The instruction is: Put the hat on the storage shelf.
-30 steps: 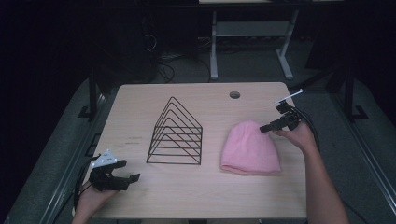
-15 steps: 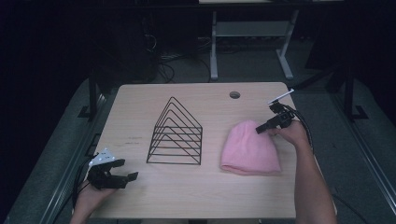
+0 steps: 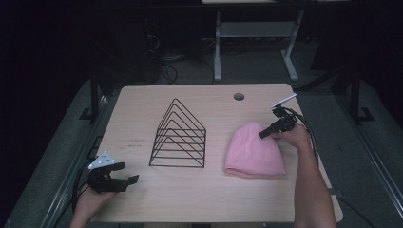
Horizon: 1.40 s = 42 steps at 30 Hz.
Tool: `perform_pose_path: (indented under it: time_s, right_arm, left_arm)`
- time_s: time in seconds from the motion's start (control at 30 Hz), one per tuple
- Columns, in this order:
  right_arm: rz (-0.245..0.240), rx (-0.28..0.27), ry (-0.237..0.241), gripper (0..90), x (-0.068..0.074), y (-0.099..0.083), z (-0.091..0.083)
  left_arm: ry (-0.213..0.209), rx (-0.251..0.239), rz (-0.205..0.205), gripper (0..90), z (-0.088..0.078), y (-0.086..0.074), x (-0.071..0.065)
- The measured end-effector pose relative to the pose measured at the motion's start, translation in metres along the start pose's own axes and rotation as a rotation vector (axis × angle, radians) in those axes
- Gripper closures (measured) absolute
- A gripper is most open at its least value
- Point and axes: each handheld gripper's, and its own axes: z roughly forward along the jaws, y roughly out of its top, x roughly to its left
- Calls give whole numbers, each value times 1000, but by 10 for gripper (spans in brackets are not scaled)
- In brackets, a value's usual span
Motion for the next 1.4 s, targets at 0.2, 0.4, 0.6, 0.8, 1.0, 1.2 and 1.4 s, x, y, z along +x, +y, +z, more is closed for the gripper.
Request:
perform_pose_path:
  time_s: [0.2, 0.4, 0.6, 0.8, 1.0, 1.2, 1.4]
  right_arm:
    - [35, -53, 96, 747, -7, -12, 0]
    - [22, -88, 129, 769, -2, -18, -13]
    - [-9, -146, 132, 770, 6, -23, -36]
    - [-50, -222, 150, 773, 18, -30, -60]
    - [-128, -266, 115, 776, 39, -34, -89]
    - [-194, -292, 68, 777, 59, -38, -113]
    - [-240, -312, 39, 778, 75, -43, -132]
  left_arm:
    - [6, -6, -7, 172, -2, -1, 1]
    - [-4, -7, -8, 173, -1, 2, -2]
    - [-6, 1, -7, 173, -1, 3, -3]
    - [-15, 10, -7, 173, 1, 6, -4]
    - [-24, 10, 6, 173, 2, 11, -8]
    - [-38, 22, 16, 174, 1, 14, -11]
    - [-55, 18, 38, 175, -5, 24, -15]
